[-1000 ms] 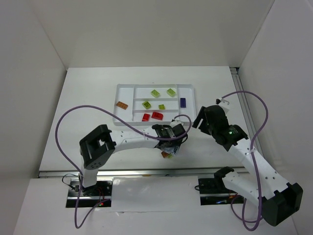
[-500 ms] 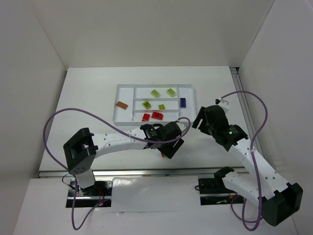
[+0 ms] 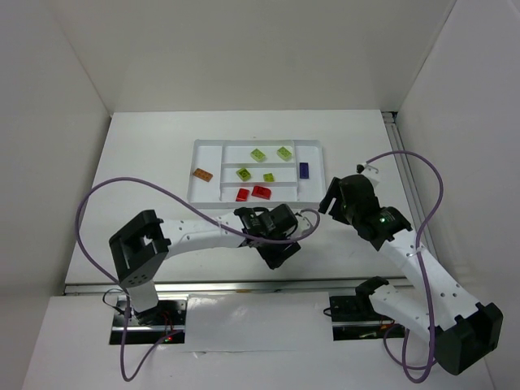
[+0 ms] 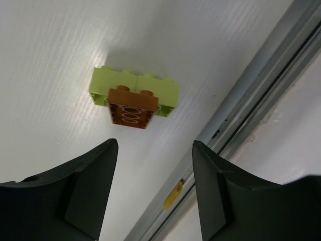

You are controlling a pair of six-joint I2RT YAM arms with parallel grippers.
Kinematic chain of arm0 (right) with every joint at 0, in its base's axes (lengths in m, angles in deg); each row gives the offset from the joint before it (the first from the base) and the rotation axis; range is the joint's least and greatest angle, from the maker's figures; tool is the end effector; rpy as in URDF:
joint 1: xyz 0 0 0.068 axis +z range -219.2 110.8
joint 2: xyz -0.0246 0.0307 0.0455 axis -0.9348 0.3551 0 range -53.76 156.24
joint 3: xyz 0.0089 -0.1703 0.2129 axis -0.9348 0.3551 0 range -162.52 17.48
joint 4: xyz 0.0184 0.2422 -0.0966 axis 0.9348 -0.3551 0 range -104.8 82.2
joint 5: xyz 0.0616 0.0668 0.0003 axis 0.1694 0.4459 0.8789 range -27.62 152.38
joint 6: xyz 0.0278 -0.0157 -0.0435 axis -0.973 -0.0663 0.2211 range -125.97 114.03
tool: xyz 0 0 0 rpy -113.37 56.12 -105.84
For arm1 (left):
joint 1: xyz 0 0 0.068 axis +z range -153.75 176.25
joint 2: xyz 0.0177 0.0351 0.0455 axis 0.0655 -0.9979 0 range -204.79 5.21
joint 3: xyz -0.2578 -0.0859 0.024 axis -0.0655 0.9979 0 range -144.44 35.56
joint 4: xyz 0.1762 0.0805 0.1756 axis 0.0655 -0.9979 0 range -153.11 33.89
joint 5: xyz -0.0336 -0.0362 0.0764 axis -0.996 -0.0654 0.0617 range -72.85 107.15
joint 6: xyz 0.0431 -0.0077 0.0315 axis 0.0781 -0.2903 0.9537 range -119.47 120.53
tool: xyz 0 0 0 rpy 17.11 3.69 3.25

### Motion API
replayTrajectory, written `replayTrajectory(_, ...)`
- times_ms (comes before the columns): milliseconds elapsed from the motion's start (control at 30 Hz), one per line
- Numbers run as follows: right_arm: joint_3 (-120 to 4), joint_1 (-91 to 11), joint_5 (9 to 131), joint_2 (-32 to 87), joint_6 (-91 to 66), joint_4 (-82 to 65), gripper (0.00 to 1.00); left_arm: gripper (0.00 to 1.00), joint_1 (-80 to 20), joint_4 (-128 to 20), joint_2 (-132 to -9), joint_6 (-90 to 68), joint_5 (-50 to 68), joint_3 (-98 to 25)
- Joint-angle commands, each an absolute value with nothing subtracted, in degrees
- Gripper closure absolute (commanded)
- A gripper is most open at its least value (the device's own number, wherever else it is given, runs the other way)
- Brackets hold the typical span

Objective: Sort the legos into containers by color

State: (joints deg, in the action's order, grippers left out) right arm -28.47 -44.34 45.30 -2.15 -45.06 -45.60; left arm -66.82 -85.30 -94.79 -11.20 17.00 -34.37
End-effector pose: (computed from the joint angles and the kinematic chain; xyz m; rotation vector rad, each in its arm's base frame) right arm 0.1714 0.0679 0.2816 0.4312 2.2584 0.2302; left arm 0.1647 -0.3247 0.2084 1.1622 2.4161 -0.4503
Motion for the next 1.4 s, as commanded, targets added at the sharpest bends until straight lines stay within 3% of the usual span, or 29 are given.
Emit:
replayTrajectory(0,-28.84,-44.68,45.33,-1.65,-44.46,-46.29,0.22,0.29,-63.18,-83.28,-96.65,-6.25,12.67,-34.92)
replayTrajectory(600,-28.84,-44.68,45.33,-1.12,-44.46,-45.77,0.22,0.31,-58.69,-80.45,-96.65,-3.08,1.77,-33.35)
replayTrajectory(1367,-28.31,-44.68,45.86,-0.59,-43.94,-45.24,0.22,0.32,-59.74,-80.28,-100.61,-1.76,2.21,-36.95)
